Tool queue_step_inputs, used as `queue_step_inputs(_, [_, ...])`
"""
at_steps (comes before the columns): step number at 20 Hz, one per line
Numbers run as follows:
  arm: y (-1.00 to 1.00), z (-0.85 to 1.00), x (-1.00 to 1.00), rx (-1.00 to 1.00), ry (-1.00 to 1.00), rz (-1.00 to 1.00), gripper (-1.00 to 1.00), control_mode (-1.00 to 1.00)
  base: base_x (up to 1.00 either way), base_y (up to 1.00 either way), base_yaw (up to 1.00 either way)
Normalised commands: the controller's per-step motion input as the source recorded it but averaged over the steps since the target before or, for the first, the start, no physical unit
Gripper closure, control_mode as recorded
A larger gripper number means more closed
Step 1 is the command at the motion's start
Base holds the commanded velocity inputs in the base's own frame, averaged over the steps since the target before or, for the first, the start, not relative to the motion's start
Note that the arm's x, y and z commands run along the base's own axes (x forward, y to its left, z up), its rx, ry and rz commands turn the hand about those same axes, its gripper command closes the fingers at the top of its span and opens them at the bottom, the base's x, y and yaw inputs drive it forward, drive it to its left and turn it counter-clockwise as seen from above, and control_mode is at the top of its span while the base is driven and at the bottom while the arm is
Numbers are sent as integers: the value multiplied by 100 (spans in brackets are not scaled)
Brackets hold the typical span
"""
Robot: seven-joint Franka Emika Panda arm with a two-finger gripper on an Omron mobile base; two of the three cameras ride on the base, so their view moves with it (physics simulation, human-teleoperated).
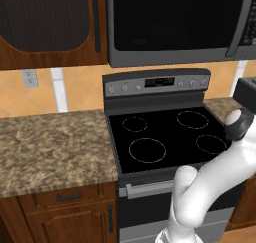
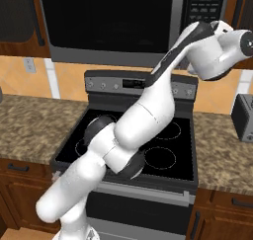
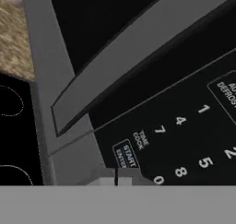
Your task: Open the microwave, place the bowl with waffle inside the microwave, then close the microwave door and turn it on.
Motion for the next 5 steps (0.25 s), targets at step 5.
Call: queue_step_inputs(5, [47, -100, -100, -15, -56, 0, 100, -100, 0, 0, 0])
